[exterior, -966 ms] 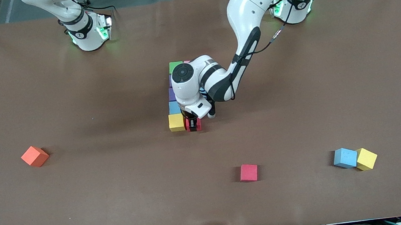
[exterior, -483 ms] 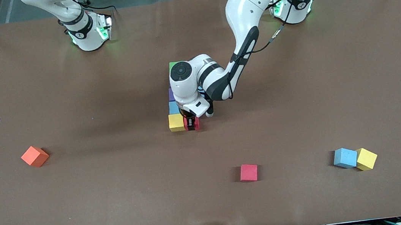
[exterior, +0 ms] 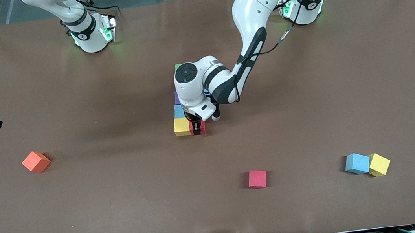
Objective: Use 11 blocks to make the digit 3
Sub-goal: 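Reach the left gripper to the loose blue cube and grasp it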
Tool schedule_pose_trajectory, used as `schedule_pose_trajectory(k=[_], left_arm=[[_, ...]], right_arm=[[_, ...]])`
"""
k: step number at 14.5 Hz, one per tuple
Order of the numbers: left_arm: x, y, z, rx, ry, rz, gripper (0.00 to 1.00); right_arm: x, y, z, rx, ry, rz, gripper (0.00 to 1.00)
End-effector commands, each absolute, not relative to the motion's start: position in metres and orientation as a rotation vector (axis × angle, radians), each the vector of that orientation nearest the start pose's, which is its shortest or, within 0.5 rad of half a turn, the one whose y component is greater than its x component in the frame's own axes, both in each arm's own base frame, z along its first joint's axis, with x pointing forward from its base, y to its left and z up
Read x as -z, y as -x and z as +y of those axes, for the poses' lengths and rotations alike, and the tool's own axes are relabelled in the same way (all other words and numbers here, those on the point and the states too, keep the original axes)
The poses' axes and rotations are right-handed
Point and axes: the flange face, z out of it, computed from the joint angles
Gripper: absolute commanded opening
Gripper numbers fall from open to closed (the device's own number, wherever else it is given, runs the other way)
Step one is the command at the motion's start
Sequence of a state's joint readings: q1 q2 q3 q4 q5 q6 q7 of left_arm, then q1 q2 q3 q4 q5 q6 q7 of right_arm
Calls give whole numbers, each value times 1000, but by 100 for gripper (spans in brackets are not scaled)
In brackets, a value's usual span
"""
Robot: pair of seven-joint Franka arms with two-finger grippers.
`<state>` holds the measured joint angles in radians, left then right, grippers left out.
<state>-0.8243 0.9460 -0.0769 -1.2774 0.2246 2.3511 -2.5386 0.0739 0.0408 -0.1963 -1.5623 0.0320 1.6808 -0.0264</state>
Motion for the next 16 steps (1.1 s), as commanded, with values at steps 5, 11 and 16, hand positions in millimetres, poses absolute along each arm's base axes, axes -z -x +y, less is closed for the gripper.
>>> schedule_pose_trajectory(k=[5,11,16], left_arm=[[-243,-505,-575,196,2436,-2149,100],[-333,-594,-457,238,2525,-1901,100],[-344,-705,-230,202,2379,-1940,100]], right_arm=[[-627,-569,-54,158,3119,146,100],[-629,-571,-61,163,3119,162,100],[-630,-572,-45,162,3119,114,100]])
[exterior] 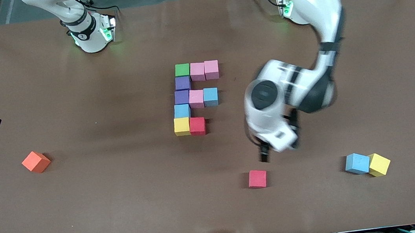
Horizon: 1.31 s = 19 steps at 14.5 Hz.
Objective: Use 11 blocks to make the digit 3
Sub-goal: 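Reach the left gripper to the loose blue cube and grasp it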
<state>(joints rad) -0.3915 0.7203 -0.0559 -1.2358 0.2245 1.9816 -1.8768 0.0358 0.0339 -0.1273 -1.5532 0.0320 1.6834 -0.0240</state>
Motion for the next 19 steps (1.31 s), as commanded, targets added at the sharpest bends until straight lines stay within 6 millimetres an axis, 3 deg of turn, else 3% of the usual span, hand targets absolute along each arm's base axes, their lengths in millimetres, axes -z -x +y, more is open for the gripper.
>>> schedule_pose_trajectory(k=[1,4,5,6,8,12,19], left_arm=[[-338,-721,-173,185,2371,-1926,100],[-314,-743,-40,126,2450,-1797,100],[-302,-749,-16,147,2475,-1793,100],[-293,-754,-6,184,2501,-1791,100],[-270,-759,-5,222,2527,-1803,100],[-245,-764,6,274,2550,-1806,100],[-203,-751,5,255,2577,-1757,100]], right_arm=[[-630,-572,-45,162,3119,114,100],[-630,-572,-45,164,3119,117,100],[-630,-572,-44,164,3119,114,100],[-630,-572,-42,164,3117,110,100],[-630,-573,-39,164,3119,102,100],[-632,-573,-40,171,3117,105,100],[-633,-573,-38,176,3117,100,100]])
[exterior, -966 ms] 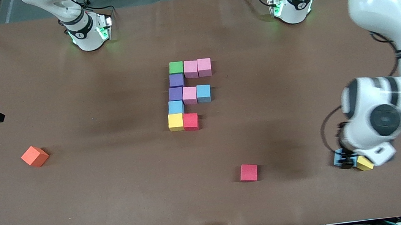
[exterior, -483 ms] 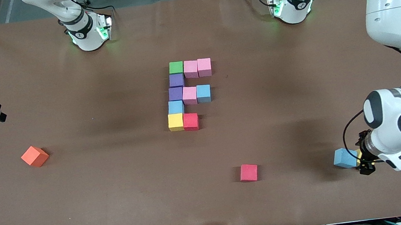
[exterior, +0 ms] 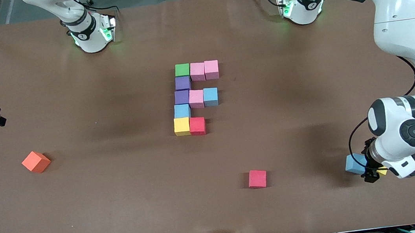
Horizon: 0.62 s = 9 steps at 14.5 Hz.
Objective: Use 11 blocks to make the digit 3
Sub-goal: 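Reach the left gripper to the loose blue cube and grasp it, then lift the blue cube and carry it toward the shape with the left gripper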
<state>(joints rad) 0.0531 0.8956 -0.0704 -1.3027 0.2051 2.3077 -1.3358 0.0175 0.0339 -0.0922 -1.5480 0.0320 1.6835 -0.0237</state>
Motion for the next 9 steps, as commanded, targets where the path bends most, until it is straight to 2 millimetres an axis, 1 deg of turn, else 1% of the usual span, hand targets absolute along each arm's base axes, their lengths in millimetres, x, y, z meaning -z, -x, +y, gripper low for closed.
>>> schedule_pose_trajectory(k=[1,4,5,6,7,8,9], left_arm=[[-199,-749,4,253,2586,-1747,100],[-196,-747,2,249,2587,-1743,100],[-197,-748,-3,252,2582,-1757,66],[-198,-747,-4,252,2592,-1739,24],[-199,-747,-6,252,2596,-1733,13],[-205,-748,-14,258,2598,-1731,9],[-215,-747,-37,246,2610,-1713,6]], right_arm=[[-635,-573,-39,183,3118,100,100],[-636,-573,-38,186,3118,95,100],[-637,-573,-39,188,3118,97,100],[-638,-573,-39,193,3118,102,100],[-638,-573,-39,193,3118,102,100],[-638,-573,-39,191,3118,102,100],[-637,-573,-39,188,3118,102,100]])
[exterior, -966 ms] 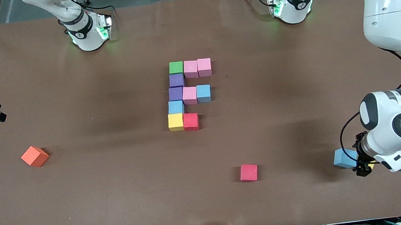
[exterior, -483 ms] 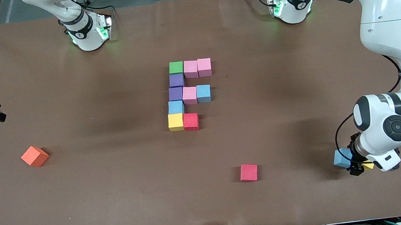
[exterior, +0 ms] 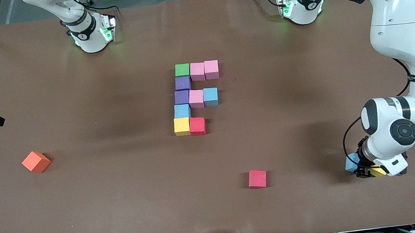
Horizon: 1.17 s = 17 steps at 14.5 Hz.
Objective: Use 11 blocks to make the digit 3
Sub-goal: 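Lift the blue cube and carry it toward the shape with the left gripper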
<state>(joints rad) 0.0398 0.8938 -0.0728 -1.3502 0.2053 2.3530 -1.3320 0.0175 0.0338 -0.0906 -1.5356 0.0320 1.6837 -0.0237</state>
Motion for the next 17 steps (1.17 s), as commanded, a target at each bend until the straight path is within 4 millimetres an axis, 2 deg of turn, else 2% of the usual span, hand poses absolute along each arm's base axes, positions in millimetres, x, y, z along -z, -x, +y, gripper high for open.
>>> schedule_pose_trajectory(k=[1,2,3,6,8,10,11,13,16,17], left_arm=[[-225,-743,-61,203,2599,-1706,6],[-234,-738,-85,179,2543,-1749,6],[-240,-731,-123,173,2500,-1801,6],[-241,-698,-238,169,2408,-1916,6],[-241,-669,-311,179,2377,-1979,6],[-235,-637,-371,180,2340,-2027,6],[-234,-621,-396,182,2330,-2044,6],[-229,-595,-434,185,2298,-2091,6],[-217,-560,-478,185,2231,-2167,6],[-207,-549,-488,185,2197,-2193,6]], right_arm=[[-637,-573,-39,188,3118,100,100],[-638,-573,-39,191,3118,100,100],[-638,-573,-39,191,3118,102,100],[-638,-573,-40,191,3119,100,100],[-637,-573,-41,188,3121,102,100],[-638,-573,-42,191,3123,102,100],[-638,-573,-42,191,3123,102,100],[-639,-573,-42,193,3123,107,100],[-639,-573,-42,195,3122,111,100],[-639,-573,-42,193,3122,111,100]])
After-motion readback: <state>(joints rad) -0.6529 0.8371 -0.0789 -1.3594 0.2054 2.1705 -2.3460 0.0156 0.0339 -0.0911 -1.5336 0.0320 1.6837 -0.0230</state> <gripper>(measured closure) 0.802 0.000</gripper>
